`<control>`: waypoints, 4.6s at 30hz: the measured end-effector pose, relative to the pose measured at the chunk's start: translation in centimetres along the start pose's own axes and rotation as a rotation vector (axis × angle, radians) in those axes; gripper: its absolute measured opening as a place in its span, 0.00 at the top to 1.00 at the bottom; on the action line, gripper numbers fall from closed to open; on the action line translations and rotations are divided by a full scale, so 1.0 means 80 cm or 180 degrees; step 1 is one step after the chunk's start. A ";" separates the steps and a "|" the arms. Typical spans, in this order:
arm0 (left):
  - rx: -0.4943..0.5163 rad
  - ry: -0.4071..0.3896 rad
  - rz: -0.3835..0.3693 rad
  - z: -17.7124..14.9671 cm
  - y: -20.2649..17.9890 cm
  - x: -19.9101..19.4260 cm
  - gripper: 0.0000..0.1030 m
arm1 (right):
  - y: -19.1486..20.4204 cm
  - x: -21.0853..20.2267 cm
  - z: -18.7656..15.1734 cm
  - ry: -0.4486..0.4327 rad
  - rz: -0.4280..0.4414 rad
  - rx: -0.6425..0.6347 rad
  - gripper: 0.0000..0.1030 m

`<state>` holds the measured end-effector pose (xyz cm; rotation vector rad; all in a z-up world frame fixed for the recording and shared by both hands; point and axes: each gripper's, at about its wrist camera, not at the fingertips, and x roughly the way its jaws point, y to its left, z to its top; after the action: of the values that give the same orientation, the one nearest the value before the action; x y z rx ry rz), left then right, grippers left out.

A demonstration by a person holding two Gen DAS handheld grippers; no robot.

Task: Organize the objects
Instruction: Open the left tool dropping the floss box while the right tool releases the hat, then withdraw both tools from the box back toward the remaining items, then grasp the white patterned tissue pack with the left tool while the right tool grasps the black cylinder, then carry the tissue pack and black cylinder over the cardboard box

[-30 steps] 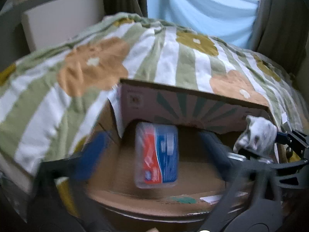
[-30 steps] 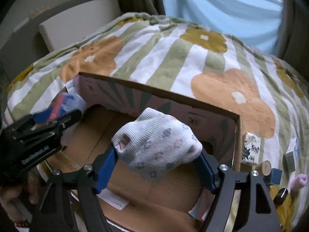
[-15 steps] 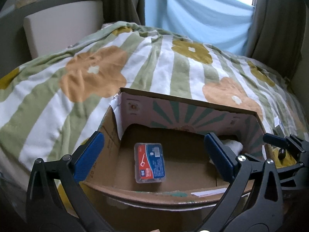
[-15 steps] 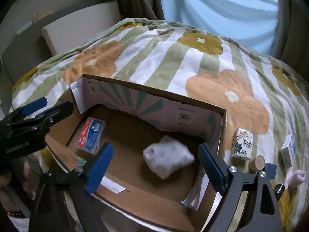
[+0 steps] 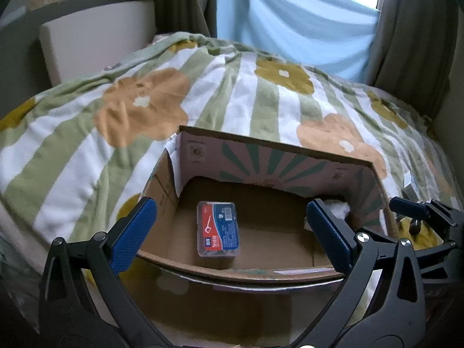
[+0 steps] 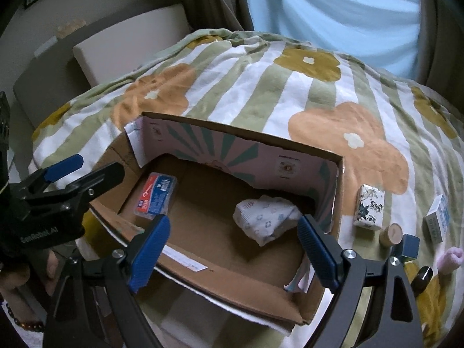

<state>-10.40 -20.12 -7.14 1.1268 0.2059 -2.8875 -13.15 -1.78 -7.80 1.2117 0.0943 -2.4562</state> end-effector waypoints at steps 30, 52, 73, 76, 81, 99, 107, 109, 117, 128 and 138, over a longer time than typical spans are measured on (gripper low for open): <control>0.0307 -0.0054 -0.0632 0.003 -0.219 -0.076 0.00 | -0.137 -0.187 -0.067 -0.0622 -0.0254 0.0327 0.15; 0.0414 0.0350 -0.0701 -0.035 -0.376 -0.009 0.06 | -0.281 -0.221 -0.160 -0.0504 -0.0636 0.0538 0.15; 0.0340 0.0791 -0.0490 -0.033 -0.415 0.156 0.12 | -0.335 -0.100 -0.161 0.0024 -0.0465 0.0507 0.15; 0.0348 0.0851 -0.0433 -0.035 -0.416 0.184 0.13 | -0.337 -0.077 -0.160 0.0113 -0.0495 0.0409 0.15; 0.0366 0.0849 -0.0372 -0.037 -0.416 0.223 0.18 | -0.341 -0.041 -0.160 0.0238 -0.0482 0.0380 0.15; 0.0441 0.0914 -0.0230 -0.044 -0.401 0.268 0.50 | -0.354 0.002 -0.169 0.0275 -0.0621 0.0229 0.31; 0.0367 0.0939 -0.0309 -0.042 -0.394 0.267 0.59 | -0.353 0.004 -0.166 0.0245 -0.0623 0.0125 0.61; 0.0363 0.0938 -0.0312 -0.042 -0.394 0.265 0.59 | -0.353 0.004 -0.165 0.0244 -0.0624 0.0131 0.61; 0.0346 0.0916 -0.0372 -0.040 -0.393 0.253 0.59 | -0.354 -0.002 -0.163 0.0214 -0.0624 0.0193 0.62; 0.0412 0.0745 -0.0460 -0.023 -0.395 0.191 0.59 | -0.340 -0.034 -0.157 0.0057 -0.0674 0.0178 0.62; 0.0398 0.0587 -0.0645 -0.006 -0.384 0.114 0.59 | -0.326 -0.068 -0.145 -0.0079 -0.0665 0.0268 0.62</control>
<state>-19.29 10.51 -10.29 1.4774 0.1547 -3.0051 -11.43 26.59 -13.78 1.2630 0.1168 -2.6790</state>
